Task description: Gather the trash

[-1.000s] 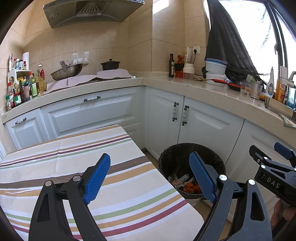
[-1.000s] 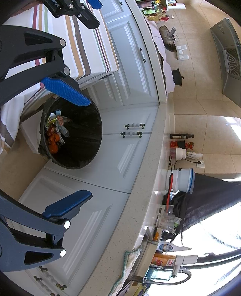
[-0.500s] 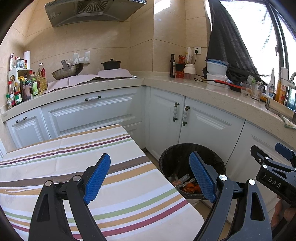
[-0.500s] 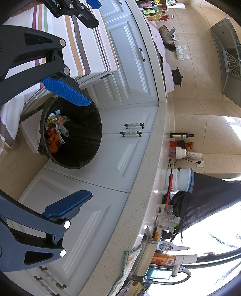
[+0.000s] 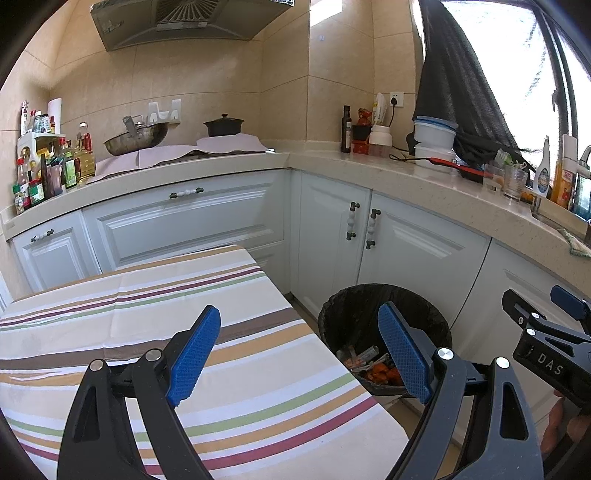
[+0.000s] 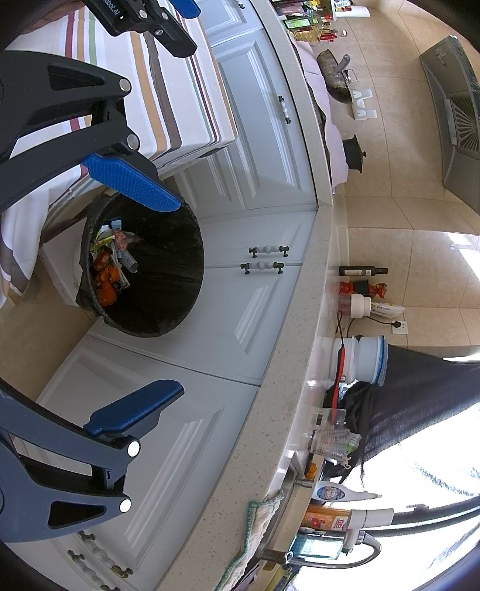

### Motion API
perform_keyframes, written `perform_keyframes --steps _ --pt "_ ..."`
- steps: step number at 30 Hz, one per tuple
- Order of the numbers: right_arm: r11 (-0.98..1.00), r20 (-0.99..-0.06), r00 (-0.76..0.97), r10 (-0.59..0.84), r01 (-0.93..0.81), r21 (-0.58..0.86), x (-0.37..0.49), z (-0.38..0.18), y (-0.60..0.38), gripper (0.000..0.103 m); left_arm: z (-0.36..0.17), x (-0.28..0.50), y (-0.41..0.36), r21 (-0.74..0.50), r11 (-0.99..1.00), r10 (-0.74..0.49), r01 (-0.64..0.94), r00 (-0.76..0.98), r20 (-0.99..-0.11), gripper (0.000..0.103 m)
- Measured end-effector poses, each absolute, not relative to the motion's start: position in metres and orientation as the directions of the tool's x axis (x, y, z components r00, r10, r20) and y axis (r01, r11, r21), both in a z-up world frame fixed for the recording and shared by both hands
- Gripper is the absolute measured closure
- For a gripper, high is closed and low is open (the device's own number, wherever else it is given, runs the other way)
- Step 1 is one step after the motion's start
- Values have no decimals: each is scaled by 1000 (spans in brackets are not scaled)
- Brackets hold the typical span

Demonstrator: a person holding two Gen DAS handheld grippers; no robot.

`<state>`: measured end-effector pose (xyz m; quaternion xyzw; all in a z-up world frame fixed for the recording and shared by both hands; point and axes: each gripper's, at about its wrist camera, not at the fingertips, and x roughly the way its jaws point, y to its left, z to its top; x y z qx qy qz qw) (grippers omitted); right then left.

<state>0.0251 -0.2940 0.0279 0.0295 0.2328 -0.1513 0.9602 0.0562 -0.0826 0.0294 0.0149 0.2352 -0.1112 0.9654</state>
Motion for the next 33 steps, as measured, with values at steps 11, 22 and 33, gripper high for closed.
perform_keyframes --steps 11,22,33 --pt "952 -456 846 -278 305 -15 25 28 -292 13 28 56 -85 -21 974 -212 227 865 -454 19" --pt "952 -458 845 -277 305 -15 24 27 -293 13 28 55 -86 -27 968 -236 251 860 -454 17" --pt "972 -475 853 -217 235 -22 35 17 -277 13 19 66 -61 11 986 -140 168 855 -499 17"
